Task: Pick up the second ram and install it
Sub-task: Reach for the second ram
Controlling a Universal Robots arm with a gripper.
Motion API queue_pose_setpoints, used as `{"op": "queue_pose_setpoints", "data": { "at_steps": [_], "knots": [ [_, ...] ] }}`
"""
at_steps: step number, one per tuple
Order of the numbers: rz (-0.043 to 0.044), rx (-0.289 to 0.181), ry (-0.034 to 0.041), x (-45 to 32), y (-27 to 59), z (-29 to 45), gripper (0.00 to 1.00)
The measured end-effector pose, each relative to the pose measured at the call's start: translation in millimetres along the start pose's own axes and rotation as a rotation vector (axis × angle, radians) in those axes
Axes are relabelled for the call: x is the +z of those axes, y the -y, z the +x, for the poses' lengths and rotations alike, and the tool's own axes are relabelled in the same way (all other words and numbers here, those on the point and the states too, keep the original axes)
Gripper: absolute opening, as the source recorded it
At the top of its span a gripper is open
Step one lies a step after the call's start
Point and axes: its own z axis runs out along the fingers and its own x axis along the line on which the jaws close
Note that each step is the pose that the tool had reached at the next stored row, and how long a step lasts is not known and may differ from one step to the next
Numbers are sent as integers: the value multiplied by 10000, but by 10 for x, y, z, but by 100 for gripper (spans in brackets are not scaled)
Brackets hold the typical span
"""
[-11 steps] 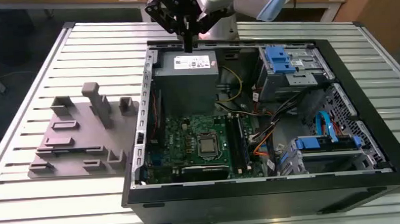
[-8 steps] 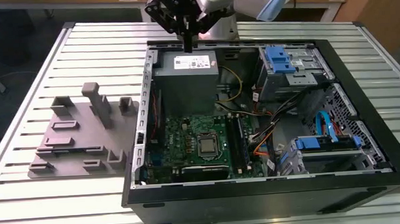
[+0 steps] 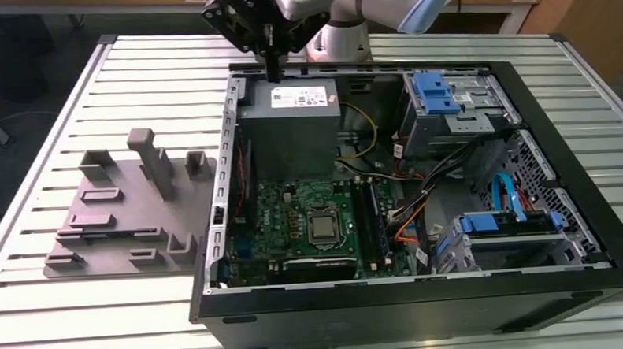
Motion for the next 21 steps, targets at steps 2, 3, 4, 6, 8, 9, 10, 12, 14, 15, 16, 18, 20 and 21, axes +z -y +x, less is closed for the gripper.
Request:
{"op": "queue_pose_setpoints", "data": {
  "at_steps": [2, 3, 4, 6, 8, 9, 10, 12, 14, 15, 16, 18, 20, 21],
  "knots": [
    [-2, 3, 4, -1, 7, 94, 11],
    [-2, 1, 4, -2, 11, 139, 11],
    [-1, 0, 4, -3, 14, 180, 11],
    [-1, 4, 4, -4, 19, 251, 11],
    [0, 2, 3, -3, 23, 309, 11],
    [0, 1, 3, -3, 26, 335, 11],
    [0, 2, 3, -2, 28, 365, 11],
    [-1, 3, 4, -1, 33, 435, 11],
    [-1, 2, 4, 1, 38, 499, 11],
    [-1, 1, 4, 2, 40, 525, 11],
    [-1, 2, 4, 4, 42, 554, 11],
    [0, 3, 4, 8, 47, 617, 11],
    [0, 1, 4, 16, 53, 687, 11],
    [0, 0, 4, 19, 57, 726, 11]
  ]
}}
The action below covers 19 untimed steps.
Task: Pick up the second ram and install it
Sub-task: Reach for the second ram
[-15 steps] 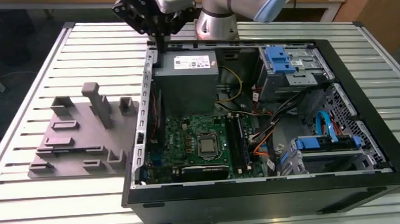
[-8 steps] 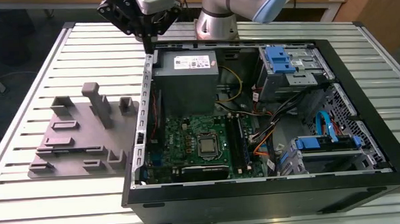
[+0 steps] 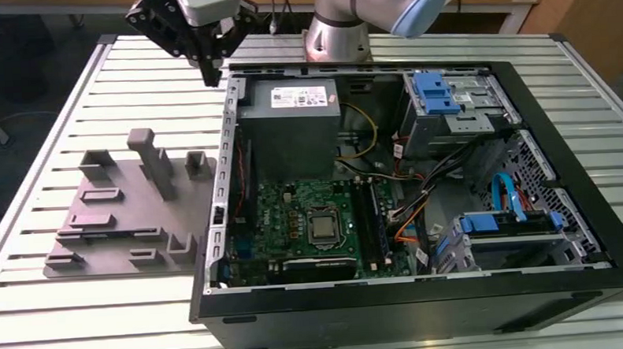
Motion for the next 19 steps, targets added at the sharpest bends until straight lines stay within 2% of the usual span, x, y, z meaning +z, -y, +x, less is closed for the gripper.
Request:
{"op": "queue_pose_setpoints", "data": {
  "at_steps": [8, 15, 19],
  "knots": [
    [1, 2, -1, 12, 26, 345, 11],
    [0, 2, 0, 41, 42, 533, 11],
    [1, 1, 0, 60, 50, 617, 11]
  ]
}}
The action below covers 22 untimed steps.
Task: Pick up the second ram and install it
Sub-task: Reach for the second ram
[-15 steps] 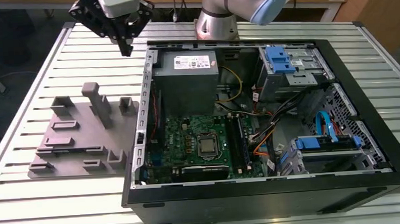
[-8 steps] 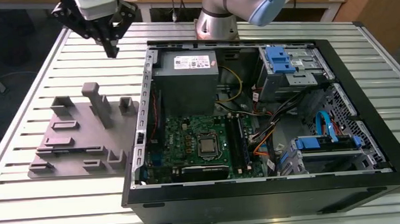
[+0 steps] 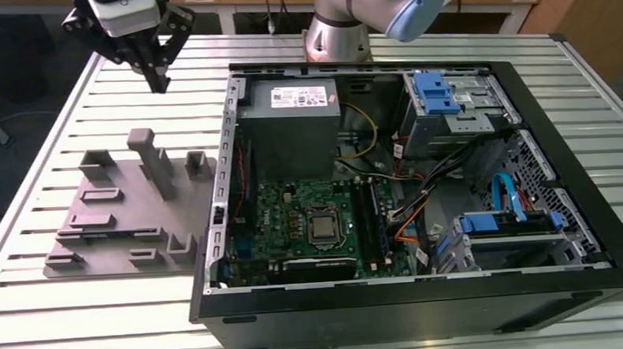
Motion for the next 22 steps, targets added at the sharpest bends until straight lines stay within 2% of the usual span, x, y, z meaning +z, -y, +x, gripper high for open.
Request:
{"op": "queue_pose_setpoints", "data": {
  "at_steps": [22],
  "knots": [
    [0, 1, 1, 147, 34, 339, 11]
  ]
}}
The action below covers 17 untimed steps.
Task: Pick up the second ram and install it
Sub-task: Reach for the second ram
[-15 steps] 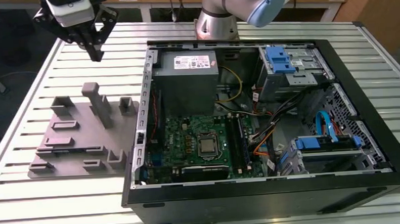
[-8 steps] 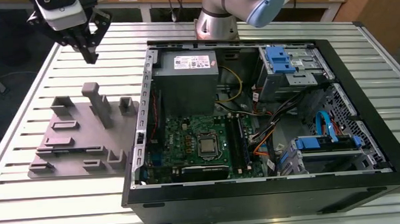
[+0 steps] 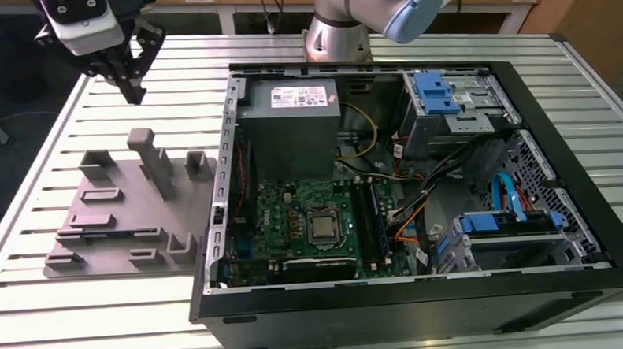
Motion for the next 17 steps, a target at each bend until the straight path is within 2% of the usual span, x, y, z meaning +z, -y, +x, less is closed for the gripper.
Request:
{"op": "queue_pose_setpoints", "data": {
  "at_steps": [5, 17],
  "knots": [
    [-1, 0, -1, 65, 29, 72, 11],
    [-1, 0, 0, 203, 343, 229, 11]
  ]
}}
